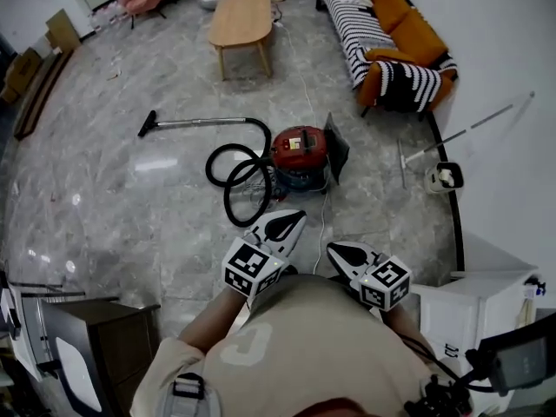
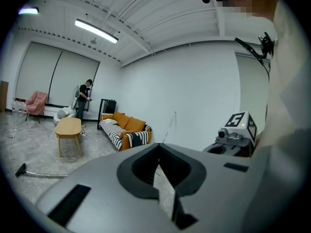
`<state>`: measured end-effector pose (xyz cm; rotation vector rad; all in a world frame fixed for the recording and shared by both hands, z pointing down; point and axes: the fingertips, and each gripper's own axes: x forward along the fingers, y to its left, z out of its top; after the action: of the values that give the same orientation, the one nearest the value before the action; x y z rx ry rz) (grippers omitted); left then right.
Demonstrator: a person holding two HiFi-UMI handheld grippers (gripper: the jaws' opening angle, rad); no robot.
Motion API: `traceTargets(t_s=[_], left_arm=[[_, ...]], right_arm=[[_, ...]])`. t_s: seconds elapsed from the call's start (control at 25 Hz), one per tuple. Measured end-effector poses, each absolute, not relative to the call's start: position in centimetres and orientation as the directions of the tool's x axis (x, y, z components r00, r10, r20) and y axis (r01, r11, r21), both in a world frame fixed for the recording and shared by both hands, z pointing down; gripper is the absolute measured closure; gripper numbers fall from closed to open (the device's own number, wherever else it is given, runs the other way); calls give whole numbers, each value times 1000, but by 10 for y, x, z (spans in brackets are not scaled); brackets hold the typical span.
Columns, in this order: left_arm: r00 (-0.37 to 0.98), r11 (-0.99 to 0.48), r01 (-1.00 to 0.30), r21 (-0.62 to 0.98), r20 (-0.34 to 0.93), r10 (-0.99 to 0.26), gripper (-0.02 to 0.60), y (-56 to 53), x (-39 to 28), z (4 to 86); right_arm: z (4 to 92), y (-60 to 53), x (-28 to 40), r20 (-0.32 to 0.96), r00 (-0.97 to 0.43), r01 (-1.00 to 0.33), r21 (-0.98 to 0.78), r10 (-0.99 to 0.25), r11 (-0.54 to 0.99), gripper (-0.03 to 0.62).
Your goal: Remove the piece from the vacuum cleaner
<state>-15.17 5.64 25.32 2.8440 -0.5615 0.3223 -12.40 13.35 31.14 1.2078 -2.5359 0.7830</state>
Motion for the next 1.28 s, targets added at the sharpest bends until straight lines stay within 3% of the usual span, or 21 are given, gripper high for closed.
traceTargets(t_s=[0.64, 0.84, 1.08, 1.28], left_arm=[[834, -821, -531, 208, 301, -463, 578, 33, -157, 266], [832, -782, -548, 297, 294, -471, 578, 34, -124, 272], [840, -734, -542, 408, 291, -459, 578, 9, -39, 271], [816, -715, -578, 393, 302, -493, 578, 3, -1, 275]], right_arm=[[314, 90, -109, 404, -724, -689, -395, -559, 608, 591], [319, 84, -80, 386, -756, -654, -403, -529, 640, 591], [317, 58, -10, 323, -796, -605, -463, -512, 647, 591], [322, 52, 24, 289, -834, -551, -486, -470, 678, 591]])
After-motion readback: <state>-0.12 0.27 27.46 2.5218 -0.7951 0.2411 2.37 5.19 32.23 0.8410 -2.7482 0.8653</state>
